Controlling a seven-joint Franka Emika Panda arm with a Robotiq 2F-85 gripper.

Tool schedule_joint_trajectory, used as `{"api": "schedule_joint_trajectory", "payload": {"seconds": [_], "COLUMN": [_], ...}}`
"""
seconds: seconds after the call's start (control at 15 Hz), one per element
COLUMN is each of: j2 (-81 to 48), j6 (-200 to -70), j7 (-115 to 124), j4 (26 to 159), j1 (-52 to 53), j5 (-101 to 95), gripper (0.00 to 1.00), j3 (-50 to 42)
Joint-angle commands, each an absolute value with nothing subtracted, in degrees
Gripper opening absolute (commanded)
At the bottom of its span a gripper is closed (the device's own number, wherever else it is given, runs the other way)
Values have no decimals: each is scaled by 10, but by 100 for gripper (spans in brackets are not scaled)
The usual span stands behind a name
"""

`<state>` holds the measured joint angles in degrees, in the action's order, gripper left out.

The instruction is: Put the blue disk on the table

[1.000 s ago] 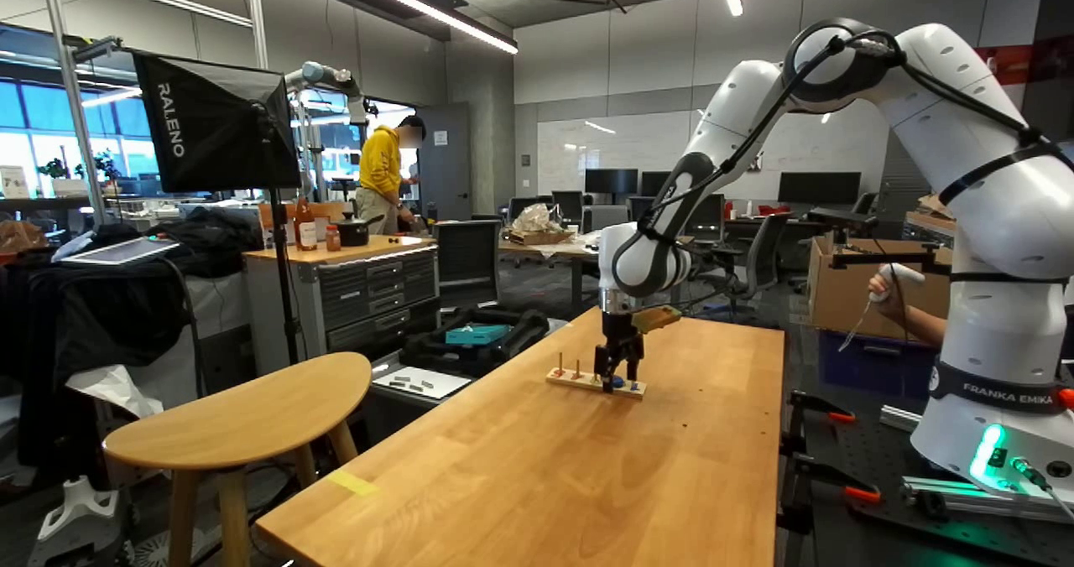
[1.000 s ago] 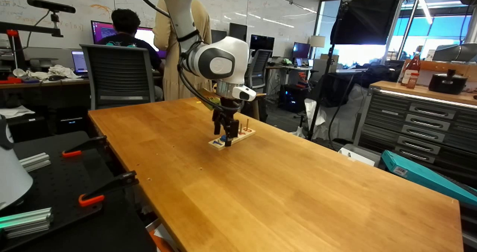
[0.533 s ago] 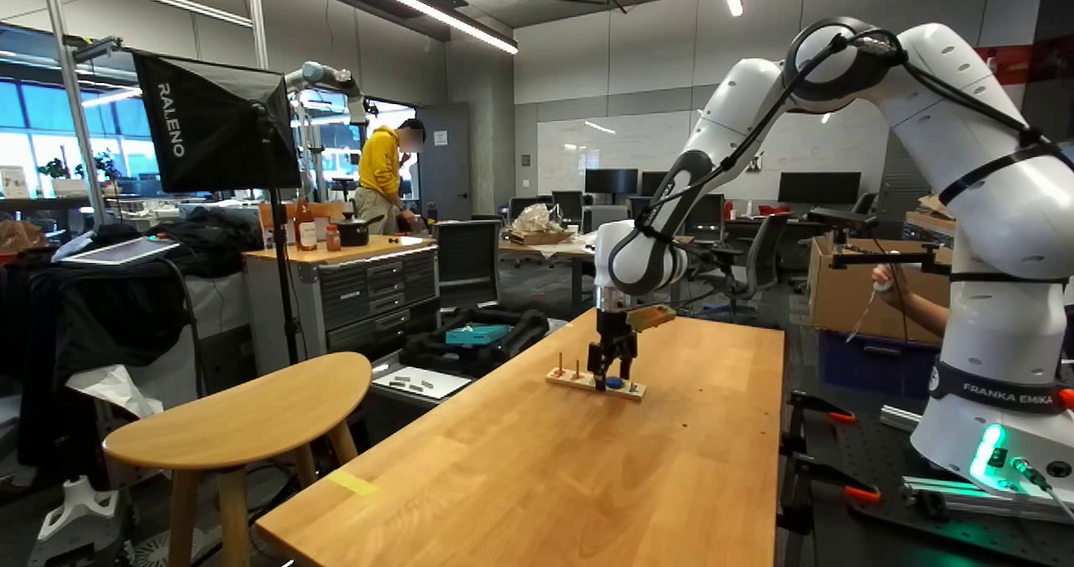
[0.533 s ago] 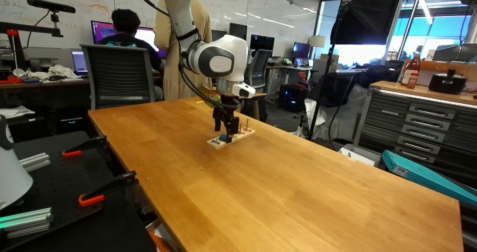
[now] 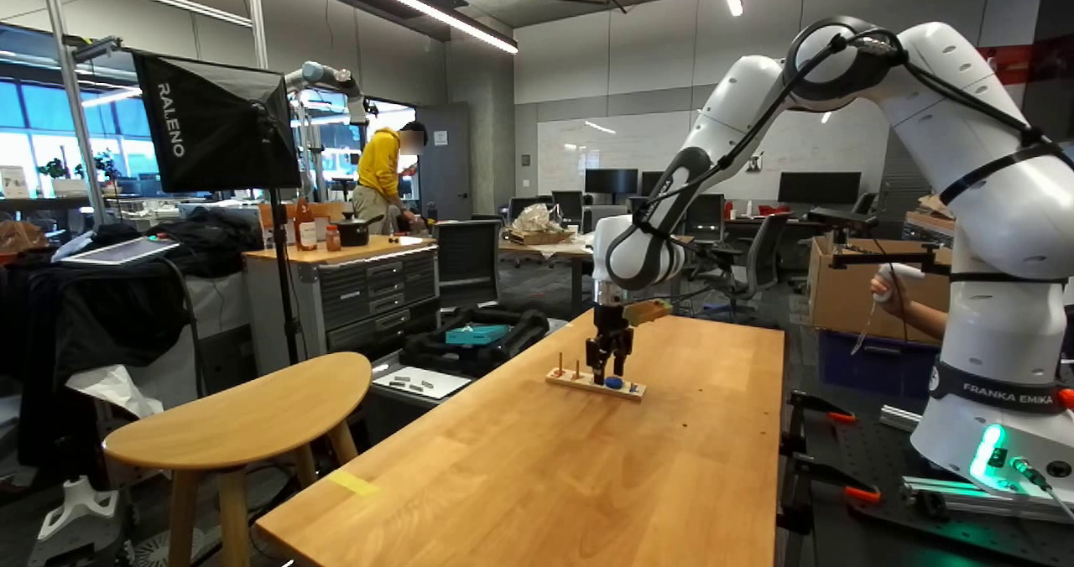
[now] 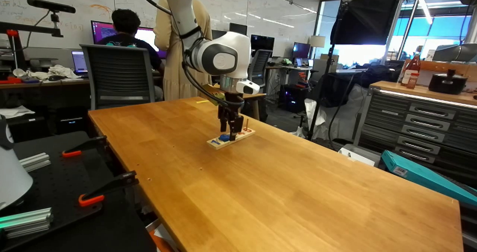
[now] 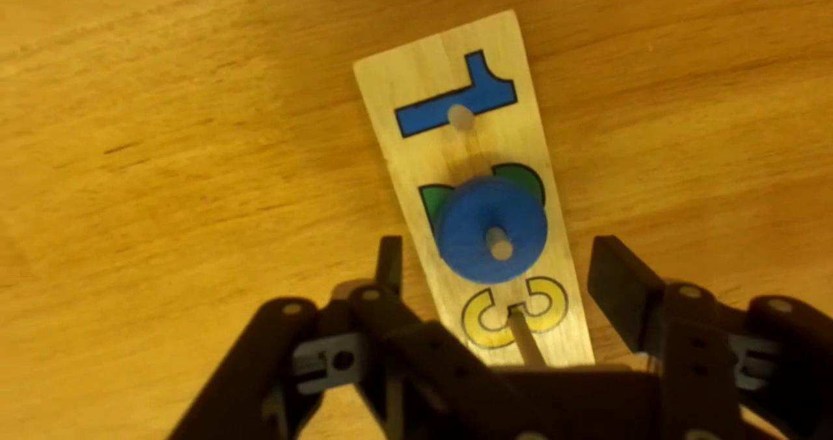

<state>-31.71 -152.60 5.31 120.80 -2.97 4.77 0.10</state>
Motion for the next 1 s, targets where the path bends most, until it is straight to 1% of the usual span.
{"api": "schedule_joint_trajectory", "payload": {"seconds": [0.0, 0.2, 0.27, 0.6, 0.93], "j2": [-322, -325, -323, -312, -268], "j6": [-1519, -1516, -1515, -1499, -1474], "j7": [68, 77, 80, 103, 123], "j4": [1198, 1196, 1198, 1197, 1210], "j1": [-17, -14, -13, -5, 10], "j5": [42, 41, 41, 39, 36], "gripper": [44, 22, 18, 18, 18], "j3": [-18, -24, -25, -35, -36]}}
